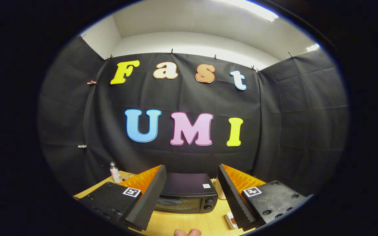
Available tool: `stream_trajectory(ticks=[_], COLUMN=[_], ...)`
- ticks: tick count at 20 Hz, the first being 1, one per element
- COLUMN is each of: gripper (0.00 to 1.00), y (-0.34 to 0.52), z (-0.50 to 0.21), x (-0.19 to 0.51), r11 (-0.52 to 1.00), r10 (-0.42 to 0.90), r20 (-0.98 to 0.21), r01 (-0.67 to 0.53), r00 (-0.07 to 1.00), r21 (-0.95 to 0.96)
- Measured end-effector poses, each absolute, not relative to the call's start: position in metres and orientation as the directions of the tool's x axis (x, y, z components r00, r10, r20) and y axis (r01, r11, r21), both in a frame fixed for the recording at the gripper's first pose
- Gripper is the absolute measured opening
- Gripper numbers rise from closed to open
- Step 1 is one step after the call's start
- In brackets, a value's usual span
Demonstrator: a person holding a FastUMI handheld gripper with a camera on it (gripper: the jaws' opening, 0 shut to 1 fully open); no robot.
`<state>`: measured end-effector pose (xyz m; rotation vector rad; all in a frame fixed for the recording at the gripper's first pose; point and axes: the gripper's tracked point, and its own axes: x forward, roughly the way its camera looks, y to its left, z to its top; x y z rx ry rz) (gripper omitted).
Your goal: Open the toaster oven, put the food inside, and close the toaster oven door.
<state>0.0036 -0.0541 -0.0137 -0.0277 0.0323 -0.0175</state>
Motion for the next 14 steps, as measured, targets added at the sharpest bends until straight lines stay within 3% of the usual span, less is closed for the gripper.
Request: stream_trajectory(ticks=[9,14], gripper=[0.96,0.97], y=[-0.061,-0.026], z=[-0.015,-0.049], x=[0.008,0.046], r11=[1.000,1.000], r10=[-0.016,0.012], r20=[-0.019,-0.054], r01=[0.016,-0.011], r00=[1.000,0.998], r21=[-0.016,0.010])
